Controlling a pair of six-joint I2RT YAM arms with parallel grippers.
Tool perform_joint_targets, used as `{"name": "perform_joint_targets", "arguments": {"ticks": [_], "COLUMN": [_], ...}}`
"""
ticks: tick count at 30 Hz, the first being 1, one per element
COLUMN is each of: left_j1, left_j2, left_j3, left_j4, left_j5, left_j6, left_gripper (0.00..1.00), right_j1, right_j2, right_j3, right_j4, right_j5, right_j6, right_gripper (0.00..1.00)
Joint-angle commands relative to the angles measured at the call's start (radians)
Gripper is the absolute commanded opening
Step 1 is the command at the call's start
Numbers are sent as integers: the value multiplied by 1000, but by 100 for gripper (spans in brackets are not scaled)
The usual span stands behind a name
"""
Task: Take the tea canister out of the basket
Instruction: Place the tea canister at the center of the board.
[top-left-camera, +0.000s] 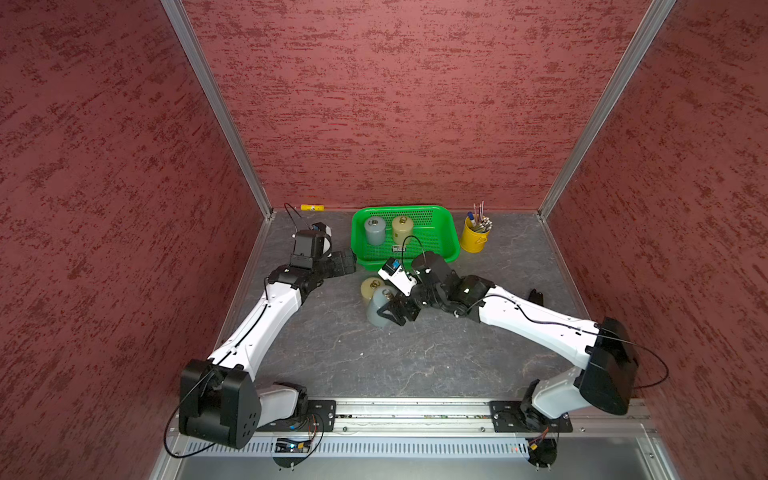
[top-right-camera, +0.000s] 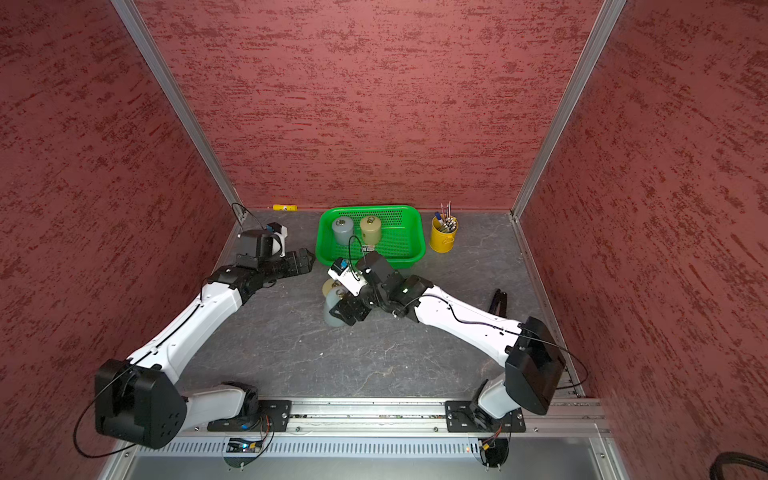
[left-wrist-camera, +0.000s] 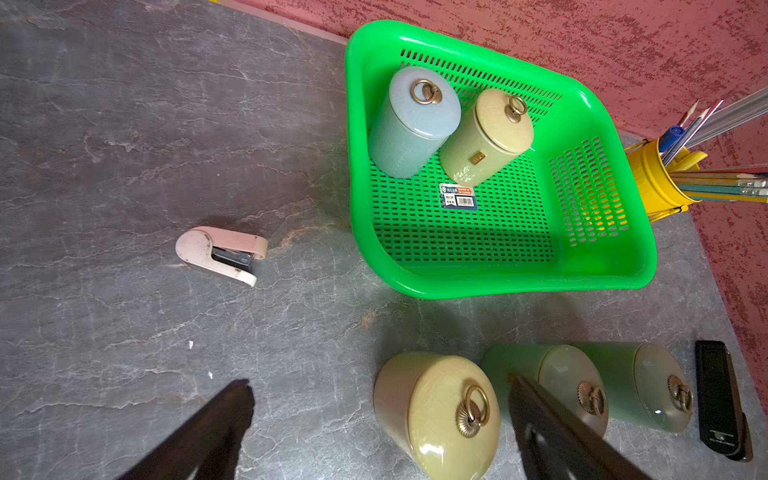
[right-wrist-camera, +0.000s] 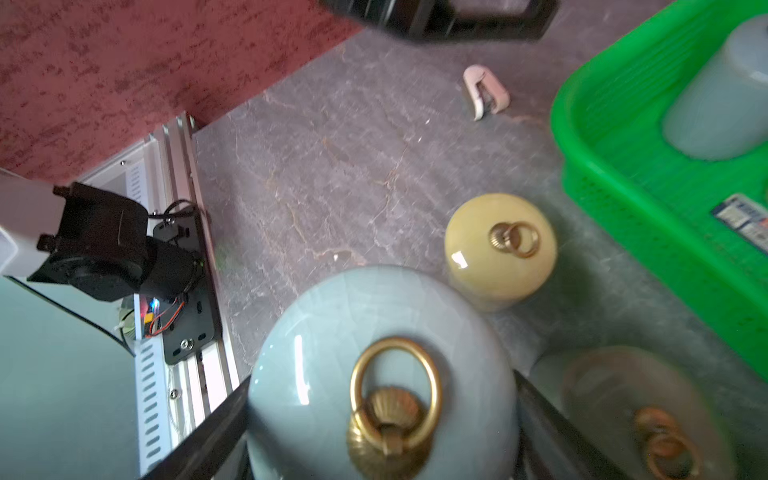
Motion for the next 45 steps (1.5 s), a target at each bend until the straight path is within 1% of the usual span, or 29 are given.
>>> {"name": "perform_joint_targets", "arguments": {"ticks": [1, 11, 15, 22, 30, 33, 34, 35, 38, 39, 40, 42, 44, 45], "left_j1": [7, 7, 7, 7, 7, 7, 7, 8, 7, 7, 7, 7, 7, 7], "left_j2": [-8, -4, -4, 0, 5, 8, 10, 10, 12, 13, 14, 15, 17, 17], "left_j3": [-17, -22, -26, -36, -32, -33, -33, -33, -33, -32, -31, -30, -28, -27], "left_j4": [13, 18, 12, 15, 16, 19, 19, 19, 20, 20, 21, 23, 24, 26], "left_j5": [14, 19, 9, 12, 10, 11, 12, 11, 11, 12, 16, 20, 21, 21], "left_j6": [-14, -18, -13, -19, -17, -17, -17, -17, -16, -17, -17, -20, -20, -21], "left_gripper": [100, 100, 100, 100, 100, 100, 100, 100, 100, 100, 100, 100, 100, 100], "right_j1": [28, 103, 131, 152, 166, 169, 171, 172, 178, 178, 178, 182, 185, 188], "right_j2": [2, 113, 147, 219, 245, 254, 255, 256, 255, 255, 256, 262, 266, 266], "right_j3": [-6, -42, -39, 0, 14, 23, 23, 25, 26, 28, 30, 31, 30, 28], "right_j4": [133, 216, 226, 194, 190, 176, 173, 170, 167, 164, 163, 162, 163, 167], "right_j5": [61, 190, 250, 303, 333, 342, 347, 351, 367, 366, 367, 363, 357, 361], "right_j6": [34, 82, 77, 59, 55, 50, 48, 47, 43, 44, 45, 45, 42, 38], "right_gripper": [0, 0, 0, 0, 0, 6, 11, 18, 32, 40, 47, 57, 63, 68]}}
